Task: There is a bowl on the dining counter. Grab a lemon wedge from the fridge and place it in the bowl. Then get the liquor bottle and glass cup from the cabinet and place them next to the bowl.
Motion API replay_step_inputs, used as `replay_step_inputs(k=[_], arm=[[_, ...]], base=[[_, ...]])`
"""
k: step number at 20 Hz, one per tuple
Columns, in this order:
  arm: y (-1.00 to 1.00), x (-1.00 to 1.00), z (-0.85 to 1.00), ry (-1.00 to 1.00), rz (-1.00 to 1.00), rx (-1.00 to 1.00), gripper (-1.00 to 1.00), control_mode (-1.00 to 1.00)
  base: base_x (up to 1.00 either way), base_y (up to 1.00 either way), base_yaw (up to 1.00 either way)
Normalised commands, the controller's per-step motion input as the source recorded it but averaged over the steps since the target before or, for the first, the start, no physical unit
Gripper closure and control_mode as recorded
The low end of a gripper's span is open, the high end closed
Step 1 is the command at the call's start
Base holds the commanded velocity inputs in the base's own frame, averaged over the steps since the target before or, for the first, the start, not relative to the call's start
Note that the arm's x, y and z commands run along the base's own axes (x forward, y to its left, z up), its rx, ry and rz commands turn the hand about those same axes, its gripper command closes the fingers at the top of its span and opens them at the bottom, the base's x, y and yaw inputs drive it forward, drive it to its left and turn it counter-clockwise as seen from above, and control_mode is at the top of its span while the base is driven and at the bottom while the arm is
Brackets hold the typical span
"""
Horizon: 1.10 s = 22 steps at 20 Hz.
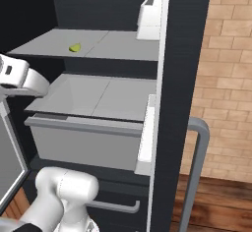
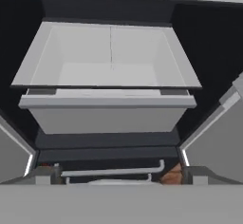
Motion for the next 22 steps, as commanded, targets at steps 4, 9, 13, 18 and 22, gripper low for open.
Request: replay_step_inputs(k=[4,9,13,18,22], arm=[[0.22,0.82,0.18,-0.03,-0.02,-0.09,-1.00,-1.00],[0.11,0.82,0.19,-0.01,-0.01,-0.02,-1.00,-1.00],[0.28,0.71,0.18,-0.11,0.00,0.00,-1.00,-1.00],[0.22,0.40,0.03,-0.16,0.00,0.00,-1.00,-1.00],[0.08,0.20,0.00,-0.18,0.00,0.00,-1.00,-1.00]], base=[[0.00,0.00,0.00],[0.00,0.00,0.00],[0.00,0.00,0.00],[0.00,0.00,0.00],[0.00,0.00,0.00]])
